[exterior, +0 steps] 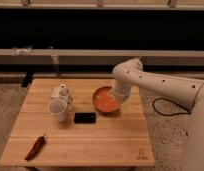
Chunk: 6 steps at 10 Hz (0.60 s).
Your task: Place the pepper on the white sponge
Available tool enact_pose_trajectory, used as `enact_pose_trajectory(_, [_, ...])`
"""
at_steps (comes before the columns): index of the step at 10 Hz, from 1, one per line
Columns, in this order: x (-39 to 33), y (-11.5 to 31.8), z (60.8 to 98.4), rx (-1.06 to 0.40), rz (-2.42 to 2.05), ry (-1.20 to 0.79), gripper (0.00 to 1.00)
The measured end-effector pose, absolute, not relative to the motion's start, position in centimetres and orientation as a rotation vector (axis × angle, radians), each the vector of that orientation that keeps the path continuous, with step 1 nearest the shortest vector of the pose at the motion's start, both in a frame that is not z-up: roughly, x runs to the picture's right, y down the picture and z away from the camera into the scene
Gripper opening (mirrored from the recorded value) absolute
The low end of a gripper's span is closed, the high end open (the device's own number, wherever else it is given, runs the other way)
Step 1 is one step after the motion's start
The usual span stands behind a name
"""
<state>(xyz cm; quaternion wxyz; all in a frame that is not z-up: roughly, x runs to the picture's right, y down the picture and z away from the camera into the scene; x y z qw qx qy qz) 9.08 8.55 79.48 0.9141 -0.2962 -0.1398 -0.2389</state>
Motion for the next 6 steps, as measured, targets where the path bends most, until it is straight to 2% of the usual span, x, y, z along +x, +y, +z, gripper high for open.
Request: enact_pose_trajectory(6, [8.49,8.77,78.94,-0.587,-0.537,-0.302,0.8])
